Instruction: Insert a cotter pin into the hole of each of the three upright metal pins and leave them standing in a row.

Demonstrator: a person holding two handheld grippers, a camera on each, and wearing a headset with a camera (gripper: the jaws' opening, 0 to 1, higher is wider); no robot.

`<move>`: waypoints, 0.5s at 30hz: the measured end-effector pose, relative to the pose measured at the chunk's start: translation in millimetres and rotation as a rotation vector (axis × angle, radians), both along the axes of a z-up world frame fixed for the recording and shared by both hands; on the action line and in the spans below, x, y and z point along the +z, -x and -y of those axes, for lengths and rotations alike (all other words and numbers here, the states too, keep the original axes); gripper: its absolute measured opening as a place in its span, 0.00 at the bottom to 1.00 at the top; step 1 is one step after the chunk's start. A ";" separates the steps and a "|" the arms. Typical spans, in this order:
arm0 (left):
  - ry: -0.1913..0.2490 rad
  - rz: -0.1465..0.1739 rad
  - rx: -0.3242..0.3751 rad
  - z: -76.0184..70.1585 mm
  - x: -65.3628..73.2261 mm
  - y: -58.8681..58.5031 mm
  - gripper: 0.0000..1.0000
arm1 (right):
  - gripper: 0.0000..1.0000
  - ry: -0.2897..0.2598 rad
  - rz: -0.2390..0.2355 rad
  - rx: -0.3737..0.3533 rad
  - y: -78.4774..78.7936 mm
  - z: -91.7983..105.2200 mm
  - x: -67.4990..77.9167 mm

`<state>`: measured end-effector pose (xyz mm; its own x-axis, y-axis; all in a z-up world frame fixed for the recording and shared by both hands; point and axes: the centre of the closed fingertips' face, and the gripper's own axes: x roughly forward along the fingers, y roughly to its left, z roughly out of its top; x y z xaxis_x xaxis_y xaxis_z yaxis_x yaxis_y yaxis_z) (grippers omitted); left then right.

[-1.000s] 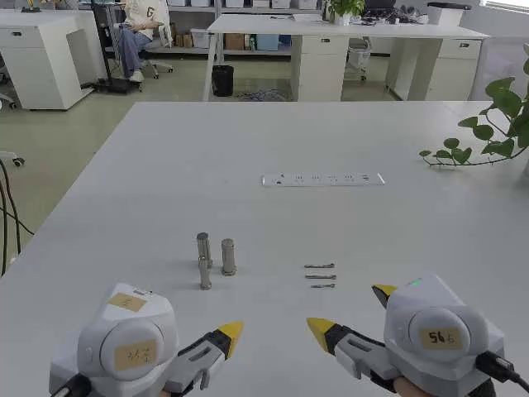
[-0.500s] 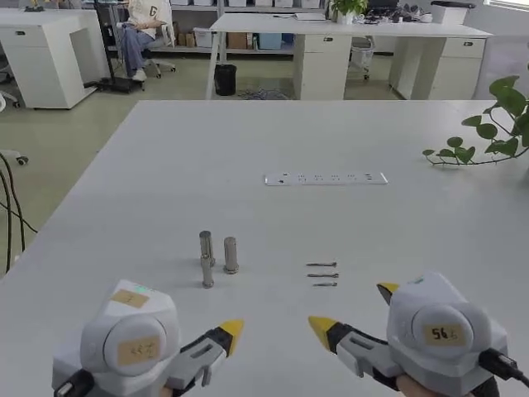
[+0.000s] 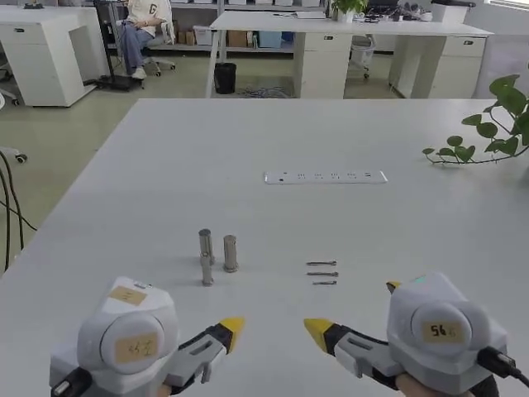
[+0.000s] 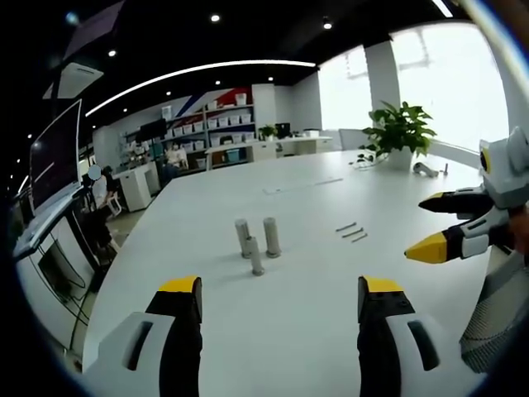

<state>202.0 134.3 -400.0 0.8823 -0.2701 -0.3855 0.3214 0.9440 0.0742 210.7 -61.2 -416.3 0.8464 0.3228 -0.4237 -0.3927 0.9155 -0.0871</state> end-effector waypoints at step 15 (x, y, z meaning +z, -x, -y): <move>-0.002 -0.016 -0.002 1.2 -1.5 -0.3 0.85 | 0.76 -0.021 -0.012 -0.004 0.5 -0.3 -2.4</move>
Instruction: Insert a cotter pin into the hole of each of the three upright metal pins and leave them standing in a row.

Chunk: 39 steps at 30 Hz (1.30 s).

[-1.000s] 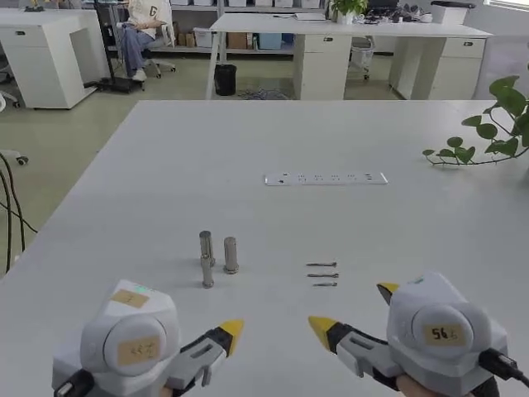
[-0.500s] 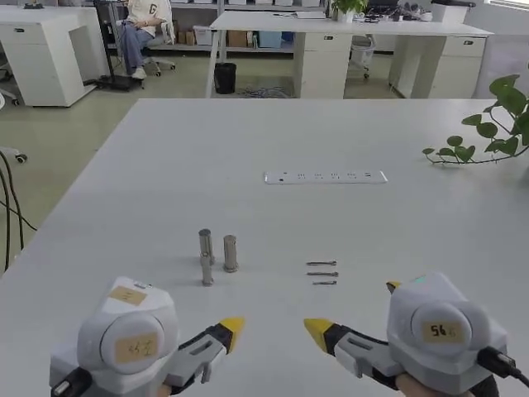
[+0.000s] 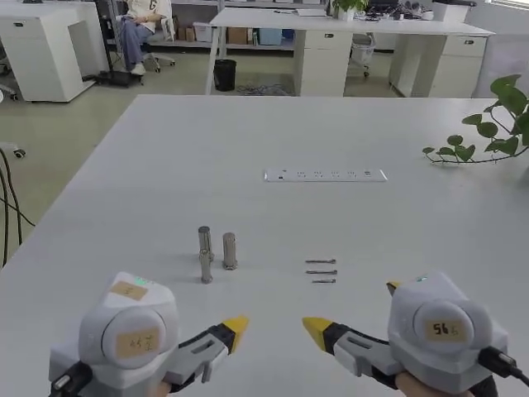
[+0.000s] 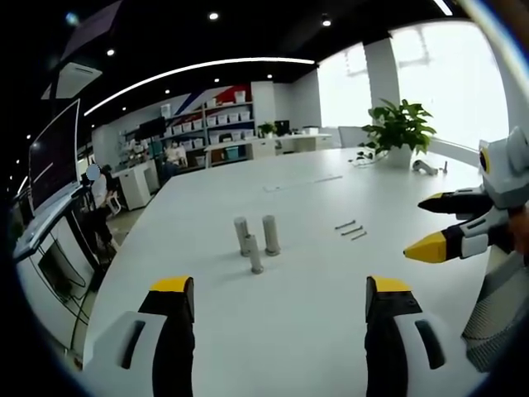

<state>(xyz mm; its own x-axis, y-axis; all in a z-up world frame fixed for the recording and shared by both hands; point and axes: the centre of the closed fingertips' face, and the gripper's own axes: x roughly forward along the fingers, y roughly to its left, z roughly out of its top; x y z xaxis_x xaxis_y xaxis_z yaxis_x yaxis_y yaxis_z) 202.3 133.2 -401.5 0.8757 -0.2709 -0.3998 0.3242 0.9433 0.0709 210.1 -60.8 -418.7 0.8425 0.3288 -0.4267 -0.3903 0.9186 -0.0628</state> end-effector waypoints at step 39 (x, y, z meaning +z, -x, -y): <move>0.028 -0.006 -0.083 -3.6 10.5 -5.9 0.99 | 0.61 -0.061 -0.043 0.175 -11.1 -25.6 1.9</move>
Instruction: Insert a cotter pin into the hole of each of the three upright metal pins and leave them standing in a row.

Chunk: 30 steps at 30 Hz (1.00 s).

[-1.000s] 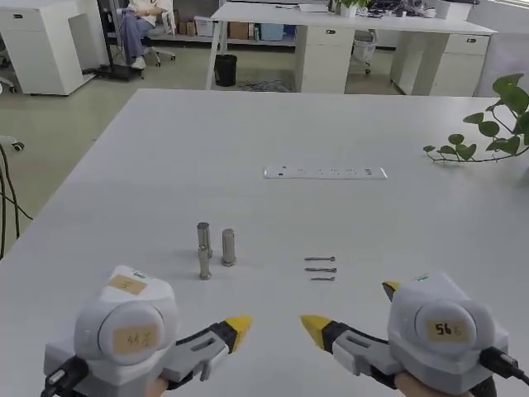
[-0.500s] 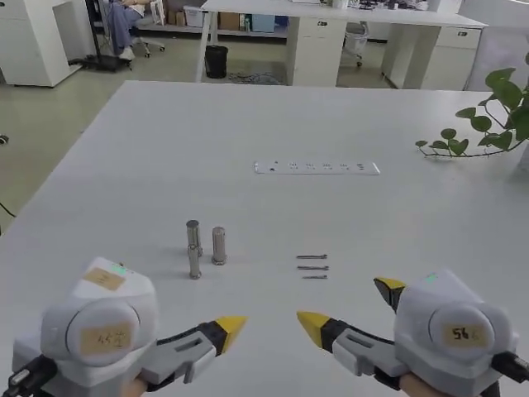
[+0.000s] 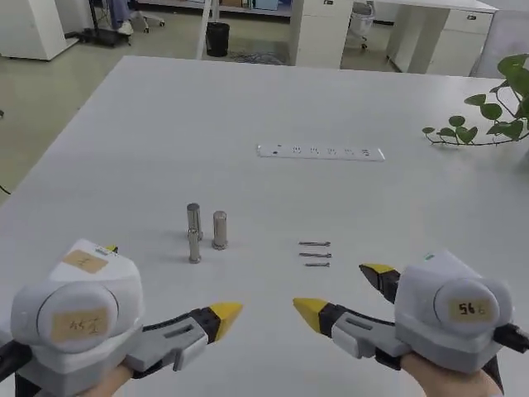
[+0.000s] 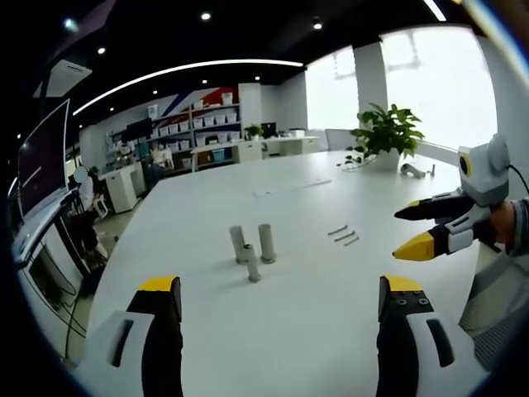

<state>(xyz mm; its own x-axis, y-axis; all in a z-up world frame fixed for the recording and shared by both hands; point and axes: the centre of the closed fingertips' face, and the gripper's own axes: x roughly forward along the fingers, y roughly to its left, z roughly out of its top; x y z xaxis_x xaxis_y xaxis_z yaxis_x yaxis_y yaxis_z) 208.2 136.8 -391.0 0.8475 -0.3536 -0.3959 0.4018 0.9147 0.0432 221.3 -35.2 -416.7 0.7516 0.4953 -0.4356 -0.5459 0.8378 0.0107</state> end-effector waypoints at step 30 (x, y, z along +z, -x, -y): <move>0.009 0.008 0.015 -3.7 0.5 -1.1 0.95 | 0.28 -0.097 0.026 0.356 -71.0 -131.8 -13.0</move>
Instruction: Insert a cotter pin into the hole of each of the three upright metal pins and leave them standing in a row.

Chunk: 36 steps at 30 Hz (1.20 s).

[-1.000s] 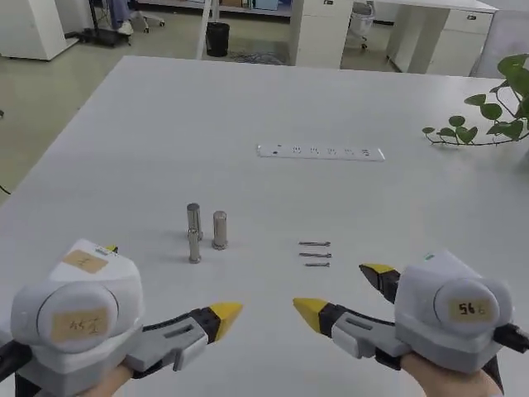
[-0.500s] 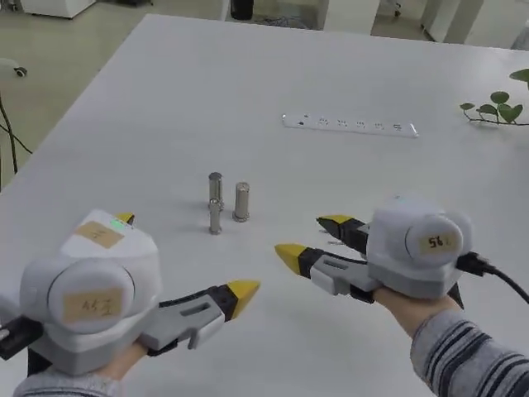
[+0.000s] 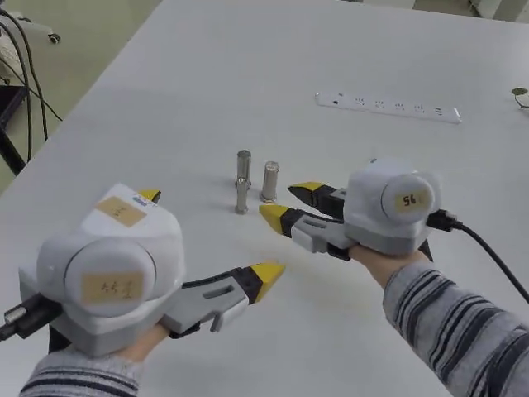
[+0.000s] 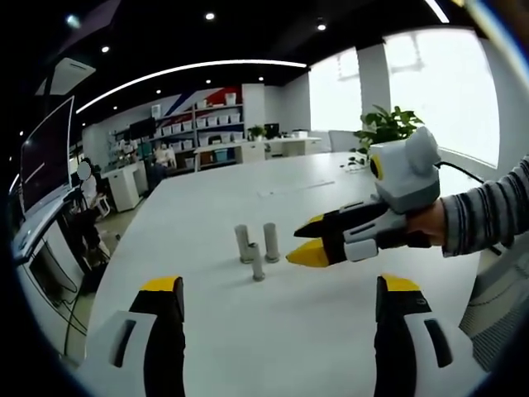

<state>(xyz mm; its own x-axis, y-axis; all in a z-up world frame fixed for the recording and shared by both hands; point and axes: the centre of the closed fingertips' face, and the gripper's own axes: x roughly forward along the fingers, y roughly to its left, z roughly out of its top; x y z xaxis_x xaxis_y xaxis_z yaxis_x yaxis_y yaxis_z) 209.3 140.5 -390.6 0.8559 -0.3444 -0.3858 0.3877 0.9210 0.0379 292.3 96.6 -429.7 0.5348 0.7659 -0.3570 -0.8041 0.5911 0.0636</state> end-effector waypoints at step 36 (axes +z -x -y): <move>-0.025 -0.035 -0.033 8.1 -8.1 1.4 0.90 | 0.06 0.006 -0.056 0.031 -25.3 -50.3 -29.3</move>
<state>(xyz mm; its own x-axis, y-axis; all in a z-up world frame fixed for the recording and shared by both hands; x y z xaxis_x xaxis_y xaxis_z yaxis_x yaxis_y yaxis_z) 207.9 132.4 -398.7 0.8302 -0.3623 -0.4237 0.4194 0.9066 0.0465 317.6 146.8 -459.0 0.4898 0.7797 -0.3900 -0.8174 0.5663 0.1055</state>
